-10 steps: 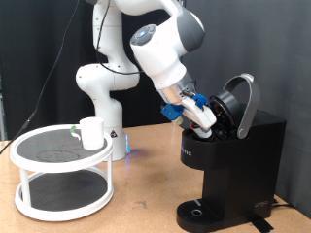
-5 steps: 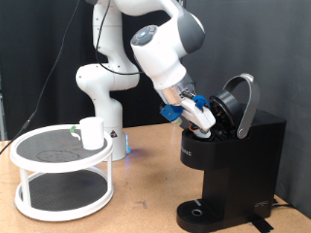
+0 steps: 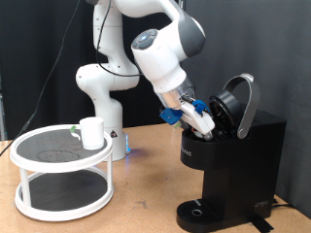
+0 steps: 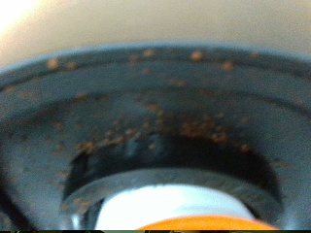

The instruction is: Make a cup of coffee with the keurig machine

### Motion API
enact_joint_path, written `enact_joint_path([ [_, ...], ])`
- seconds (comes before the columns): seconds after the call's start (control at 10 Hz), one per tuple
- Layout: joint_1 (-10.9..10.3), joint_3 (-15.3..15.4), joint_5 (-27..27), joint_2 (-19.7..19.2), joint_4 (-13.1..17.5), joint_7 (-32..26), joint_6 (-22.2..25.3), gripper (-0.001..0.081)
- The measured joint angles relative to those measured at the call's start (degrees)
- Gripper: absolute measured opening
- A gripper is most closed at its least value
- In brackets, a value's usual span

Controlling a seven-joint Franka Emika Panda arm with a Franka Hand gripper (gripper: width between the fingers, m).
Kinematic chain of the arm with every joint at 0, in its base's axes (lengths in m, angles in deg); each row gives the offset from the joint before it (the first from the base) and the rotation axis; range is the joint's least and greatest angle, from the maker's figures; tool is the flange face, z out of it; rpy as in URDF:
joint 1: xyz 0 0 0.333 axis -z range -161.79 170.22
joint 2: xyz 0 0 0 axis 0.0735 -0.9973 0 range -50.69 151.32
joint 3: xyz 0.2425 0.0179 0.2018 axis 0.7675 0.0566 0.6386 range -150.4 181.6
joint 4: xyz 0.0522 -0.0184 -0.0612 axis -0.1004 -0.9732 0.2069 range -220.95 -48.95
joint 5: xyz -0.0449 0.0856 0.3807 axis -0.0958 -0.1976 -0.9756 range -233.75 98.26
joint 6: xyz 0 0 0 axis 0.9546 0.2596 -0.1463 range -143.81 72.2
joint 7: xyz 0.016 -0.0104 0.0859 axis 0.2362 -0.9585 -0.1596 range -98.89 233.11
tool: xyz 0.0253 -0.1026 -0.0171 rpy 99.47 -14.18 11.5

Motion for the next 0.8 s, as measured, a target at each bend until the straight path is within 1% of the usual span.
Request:
enact_joint_path([
  [0.1, 0.01, -0.01, -1.62, 0.12, -0.07, -1.57, -0.29, 0.0727],
  [0.2, 0.06, -0.07, -3.24, 0.42, -0.1, -3.16, -0.24, 0.0727],
  [0.3, 0.24, -0.23, -4.36, 1.04, -0.14, -4.45, 0.64, 0.0734],
  [0.5, 0.74, -0.68, -3.92, 2.45, -0.18, -4.87, 4.12, 0.0734],
  [0.8, 1.11, -0.69, -2.47, 3.41, -0.87, -4.57, 4.97, 0.0734],
])
